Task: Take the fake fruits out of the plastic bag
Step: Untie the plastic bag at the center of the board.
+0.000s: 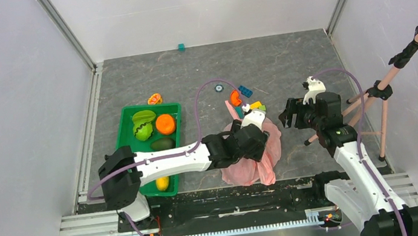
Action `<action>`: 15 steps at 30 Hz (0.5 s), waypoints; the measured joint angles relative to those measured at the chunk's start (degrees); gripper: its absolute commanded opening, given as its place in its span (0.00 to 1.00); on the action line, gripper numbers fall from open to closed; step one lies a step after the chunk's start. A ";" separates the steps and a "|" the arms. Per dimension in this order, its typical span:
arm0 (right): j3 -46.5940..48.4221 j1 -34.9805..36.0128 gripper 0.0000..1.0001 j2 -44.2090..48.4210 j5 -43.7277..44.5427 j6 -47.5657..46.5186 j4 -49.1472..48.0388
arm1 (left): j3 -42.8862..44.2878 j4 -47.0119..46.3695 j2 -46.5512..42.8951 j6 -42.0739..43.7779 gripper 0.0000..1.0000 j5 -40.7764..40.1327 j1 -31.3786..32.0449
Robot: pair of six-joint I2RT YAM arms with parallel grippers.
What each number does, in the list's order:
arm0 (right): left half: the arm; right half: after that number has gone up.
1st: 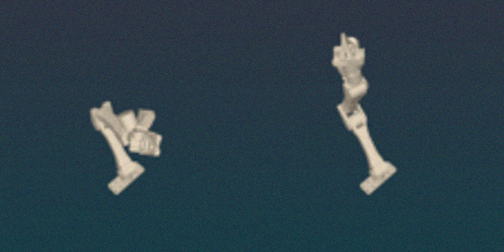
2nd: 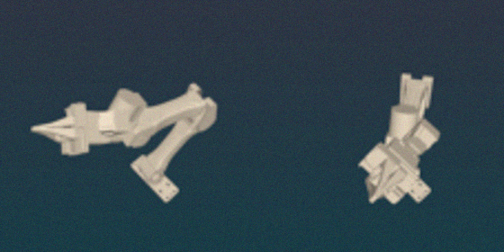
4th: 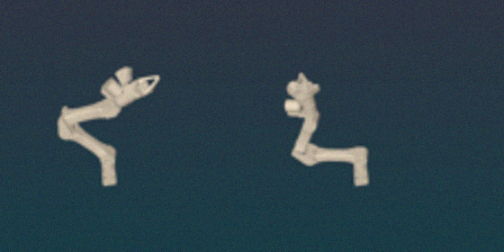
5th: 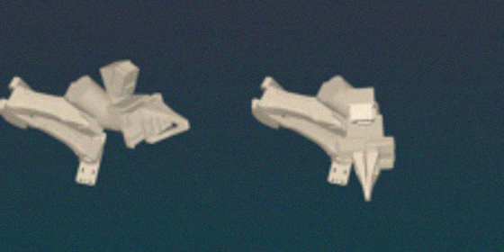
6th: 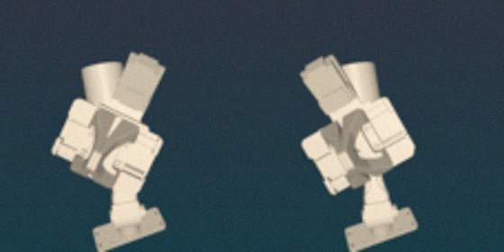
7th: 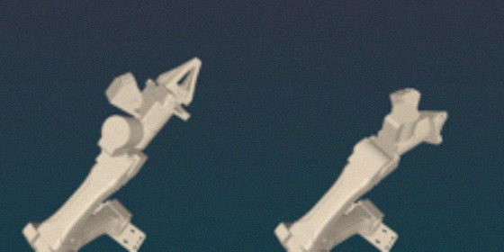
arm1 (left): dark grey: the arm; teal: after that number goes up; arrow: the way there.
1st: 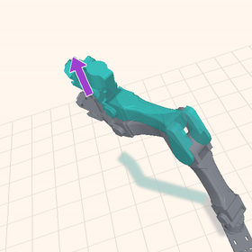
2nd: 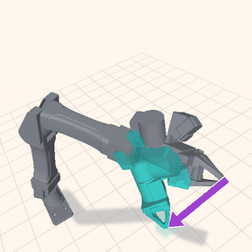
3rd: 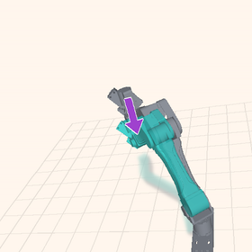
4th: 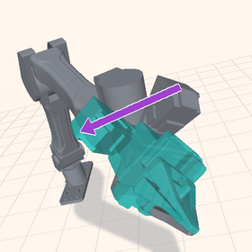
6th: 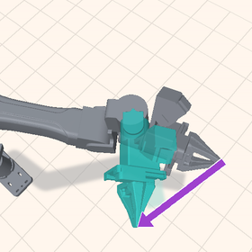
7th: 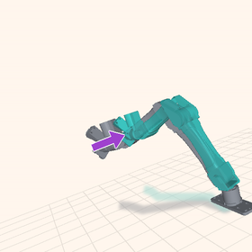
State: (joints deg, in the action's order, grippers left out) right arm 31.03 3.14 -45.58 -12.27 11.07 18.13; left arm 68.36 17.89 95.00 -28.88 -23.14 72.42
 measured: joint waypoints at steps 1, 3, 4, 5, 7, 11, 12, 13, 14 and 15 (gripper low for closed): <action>0.00 0.00 0.78 0.02 0.00 0.00 0.02 | 0.17 0.33 0.35 -0.02 0.75 -0.39 0.13; 0.00 0.00 0.77 0.13 0.00 -0.04 0.02 | 0.61 1.03 1.01 0.00 0.69 -0.87 0.35; 0.00 0.00 0.76 0.15 0.00 -0.07 0.02 | 0.68 1.31 1.18 0.02 0.65 -0.94 0.42; 0.00 0.00 0.76 0.15 0.00 -0.11 0.00 | 0.68 1.70 1.25 0.02 0.61 -1.05 0.46; 0.00 0.00 0.74 0.17 0.00 -0.13 0.02 | 0.68 2.10 1.27 0.04 0.48 -1.29 0.46; 0.00 0.00 0.72 0.46 -0.02 -0.15 0.02 | 0.68 2.23 1.27 0.35 0.26 -1.88 0.48; 0.00 0.00 0.71 0.61 -0.07 -0.17 0.02 | 0.66 2.16 1.22 0.57 0.20 -1.97 0.52; 0.00 0.00 0.71 0.76 -0.17 -0.17 0.02 | 0.63 2.16 1.16 0.66 0.16 -2.03 0.55; 0.00 0.00 0.71 0.85 -0.31 -0.17 0.02 | 0.50 2.10 0.98 0.72 0.12 -2.08 0.57; 0.00 0.00 0.71 1.05 -0.59 -0.20 0.00 | 0.28 2.03 0.70 0.81 0.08 -2.08 0.61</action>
State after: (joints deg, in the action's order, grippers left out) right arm 31.03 3.14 -44.53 -12.86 10.87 18.13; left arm 68.64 19.92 95.70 -28.08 -25.21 73.03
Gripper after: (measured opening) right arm 0.716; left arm 0.185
